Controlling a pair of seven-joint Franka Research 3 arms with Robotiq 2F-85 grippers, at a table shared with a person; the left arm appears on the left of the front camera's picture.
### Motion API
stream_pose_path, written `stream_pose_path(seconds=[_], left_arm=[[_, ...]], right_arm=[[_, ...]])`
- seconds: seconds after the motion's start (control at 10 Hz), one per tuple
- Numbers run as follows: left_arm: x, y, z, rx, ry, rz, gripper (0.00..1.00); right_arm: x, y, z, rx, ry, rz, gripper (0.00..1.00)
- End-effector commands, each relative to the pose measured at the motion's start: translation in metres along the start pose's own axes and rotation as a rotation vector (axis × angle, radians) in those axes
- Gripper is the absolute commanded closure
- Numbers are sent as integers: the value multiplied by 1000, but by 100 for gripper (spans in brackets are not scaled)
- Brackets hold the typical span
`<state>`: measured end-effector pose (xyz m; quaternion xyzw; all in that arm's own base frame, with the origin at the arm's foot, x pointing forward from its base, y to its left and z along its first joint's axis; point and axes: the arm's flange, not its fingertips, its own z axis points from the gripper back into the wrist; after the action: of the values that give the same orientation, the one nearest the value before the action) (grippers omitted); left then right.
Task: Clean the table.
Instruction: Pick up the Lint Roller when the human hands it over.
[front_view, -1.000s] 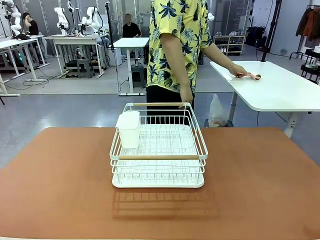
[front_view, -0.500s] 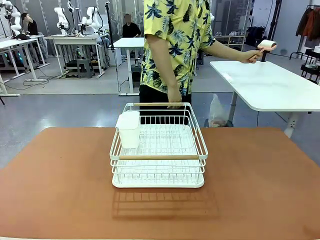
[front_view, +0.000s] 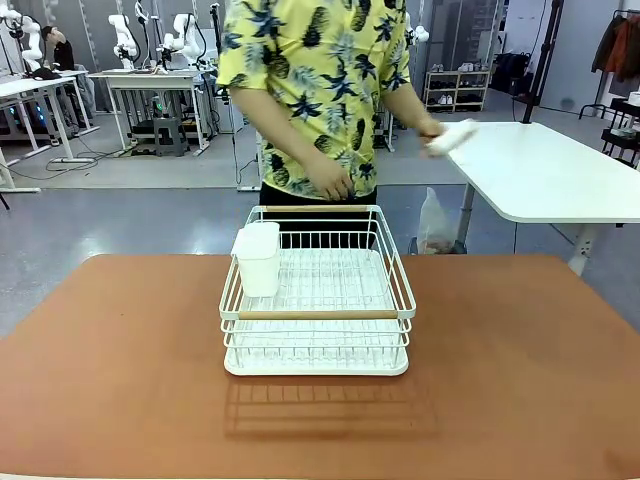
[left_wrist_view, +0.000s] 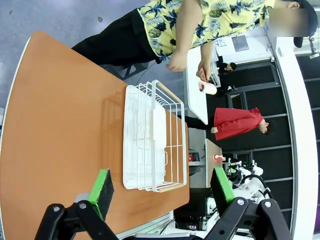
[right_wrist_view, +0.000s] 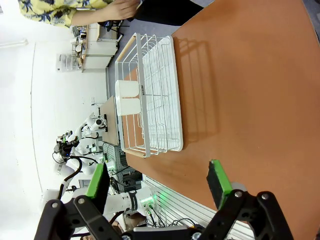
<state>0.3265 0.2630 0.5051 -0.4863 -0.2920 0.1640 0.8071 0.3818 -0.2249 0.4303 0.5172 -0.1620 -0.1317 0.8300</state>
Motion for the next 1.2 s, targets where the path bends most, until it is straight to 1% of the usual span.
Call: stream_pose_path(seconds=[0.0,1.1], left_arm=[[-1,0,4,-14,6,3,0],[-1,0,4,-14,6,3,0]], right_arm=[[2,2,1,3,2,5,0],[2,2,1,3,2,5,0]])
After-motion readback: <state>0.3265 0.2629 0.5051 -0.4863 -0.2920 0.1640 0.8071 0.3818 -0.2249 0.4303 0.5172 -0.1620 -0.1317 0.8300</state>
